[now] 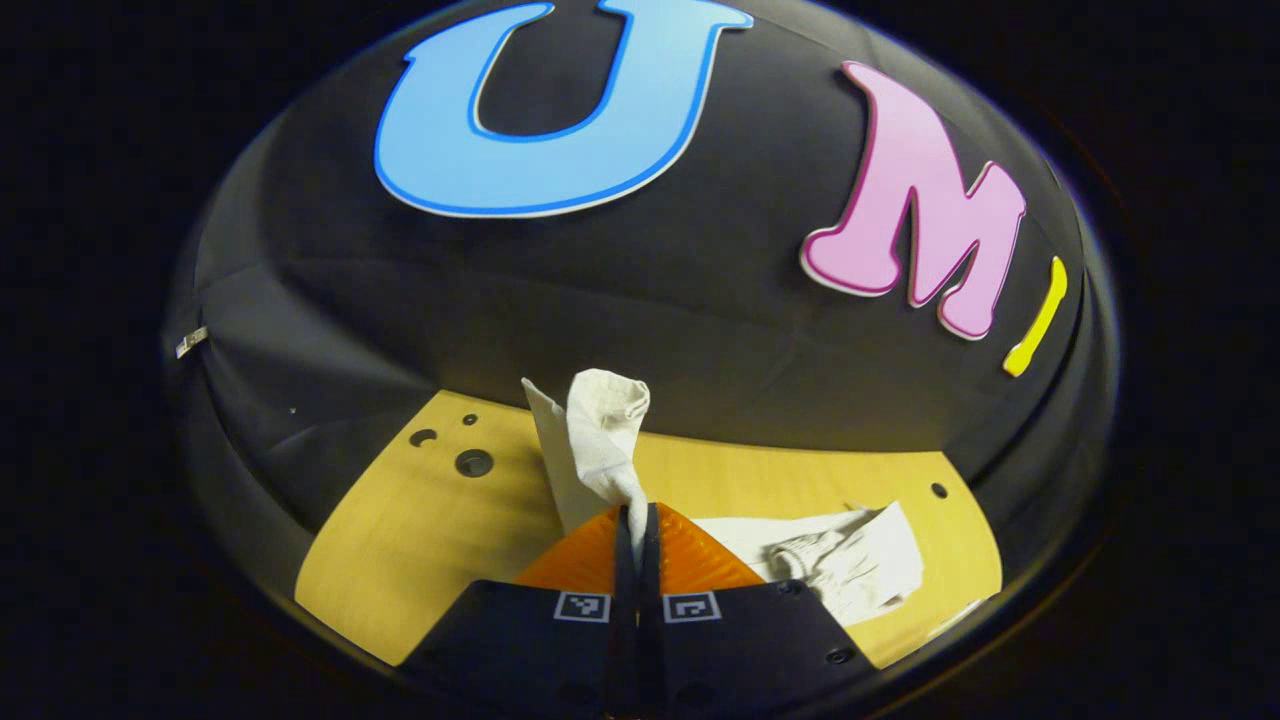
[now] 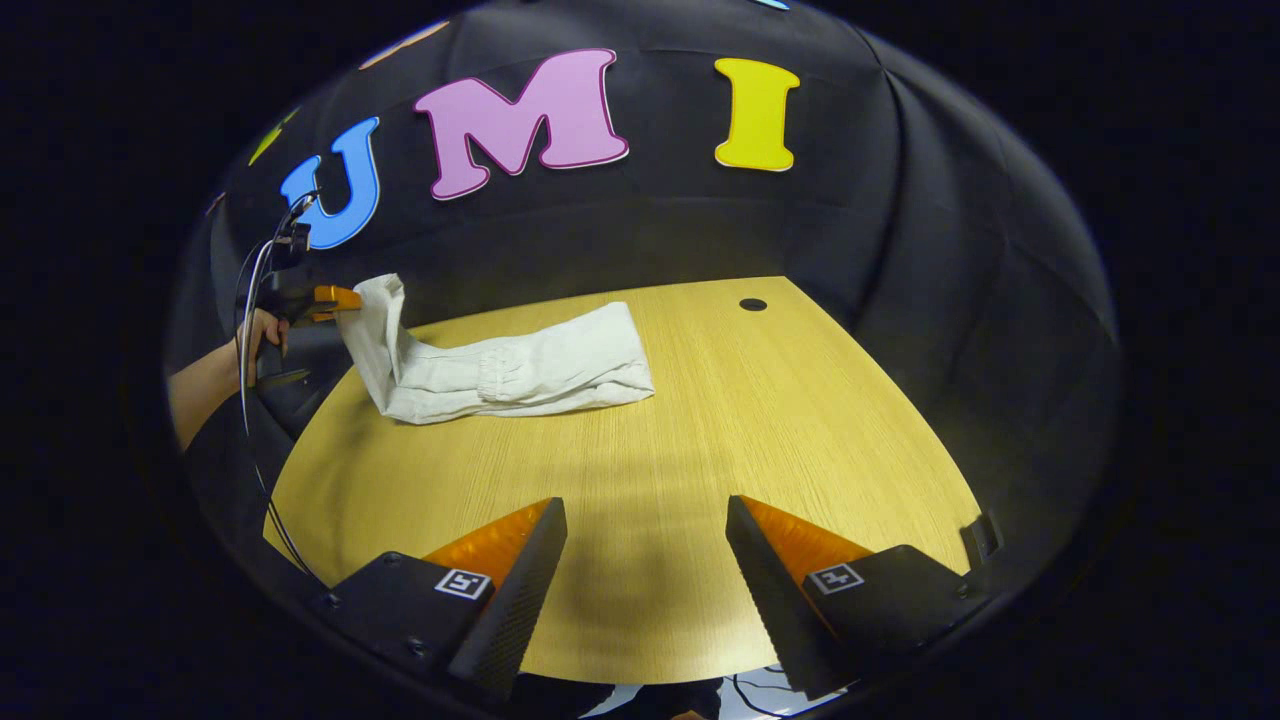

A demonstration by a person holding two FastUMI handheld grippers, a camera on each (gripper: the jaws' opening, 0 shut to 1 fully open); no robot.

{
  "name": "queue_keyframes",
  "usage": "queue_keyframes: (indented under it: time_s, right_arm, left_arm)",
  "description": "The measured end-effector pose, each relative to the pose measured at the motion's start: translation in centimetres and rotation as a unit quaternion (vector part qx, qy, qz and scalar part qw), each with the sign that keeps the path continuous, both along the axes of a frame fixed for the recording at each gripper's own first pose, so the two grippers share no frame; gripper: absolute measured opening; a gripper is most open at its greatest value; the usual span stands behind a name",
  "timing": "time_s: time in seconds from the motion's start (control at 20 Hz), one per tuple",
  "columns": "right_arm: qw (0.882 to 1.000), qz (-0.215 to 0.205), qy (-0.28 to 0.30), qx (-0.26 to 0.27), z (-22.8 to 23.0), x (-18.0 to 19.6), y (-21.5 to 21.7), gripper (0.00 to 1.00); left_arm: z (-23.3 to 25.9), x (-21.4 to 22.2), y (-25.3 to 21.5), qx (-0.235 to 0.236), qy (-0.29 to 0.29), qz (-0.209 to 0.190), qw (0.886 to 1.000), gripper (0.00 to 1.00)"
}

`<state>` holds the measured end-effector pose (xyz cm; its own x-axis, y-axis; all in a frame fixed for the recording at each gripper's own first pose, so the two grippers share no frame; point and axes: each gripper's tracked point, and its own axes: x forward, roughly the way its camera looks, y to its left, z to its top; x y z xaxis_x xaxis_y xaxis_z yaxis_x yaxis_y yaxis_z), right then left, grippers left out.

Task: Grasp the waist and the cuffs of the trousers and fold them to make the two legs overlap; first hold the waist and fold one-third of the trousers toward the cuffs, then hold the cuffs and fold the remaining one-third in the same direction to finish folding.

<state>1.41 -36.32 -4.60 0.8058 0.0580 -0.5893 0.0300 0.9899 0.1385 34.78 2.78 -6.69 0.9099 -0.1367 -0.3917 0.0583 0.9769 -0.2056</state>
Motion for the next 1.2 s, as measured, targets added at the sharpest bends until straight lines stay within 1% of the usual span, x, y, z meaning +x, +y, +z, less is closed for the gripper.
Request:
queue_keyframes:
  time_s: [0.1,0.3,0.5,0.6,0.7,0.9,1.05,1.2]
  right_arm:
    - [1.0,0.004,-0.008,0.006,0.2,1.0,-1.1,0.99]
    - [0.999,0.006,-0.015,0.028,-0.1,2.6,-3.7,0.99]
    - [0.999,0.026,-0.025,0.028,-0.4,3.6,-5.9,0.99]
    - [0.999,0.038,-0.026,0.027,-0.9,4.0,-7.0,0.98]
    - [0.998,0.053,-0.025,0.033,-1.2,4.1,-7.9,0.98]
    - [0.996,0.081,-0.022,0.029,-1.9,3.9,-9.2,0.98]
    - [0.995,0.095,-0.019,0.031,-2.5,3.0,-10.0,0.99]
    - [0.994,0.106,-0.017,0.033,-2.7,2.3,-10.3,0.99]
  left_arm:
    - [1.5,-0.2,-2.2,-0.006,-0.01,-0.005,1.0,0.05]
    - [4.2,-0.5,-8.3,-0.019,-0.024,-0.023,0.999,0.05]
    - [4.6,-0.8,-15.2,-0.014,-0.026,-0.052,0.998,0.05]
    - [4.5,-1.0,-19.1,-0.022,-0.023,-0.065,0.997,0.05]
    - [3.7,-1.4,-23.6,-0.026,-0.015,-0.082,0.996,0.05]
    - [1.4,-2.6,-30.4,-0.032,0.006,-0.112,0.993,0.05]
    - [-1.3,-3.7,-34.1,-0.02,0.027,-0.129,0.991,0.05]
    - [-4.5,-5.3,-36.4,-0.006,0.059,-0.139,0.989,0.05]
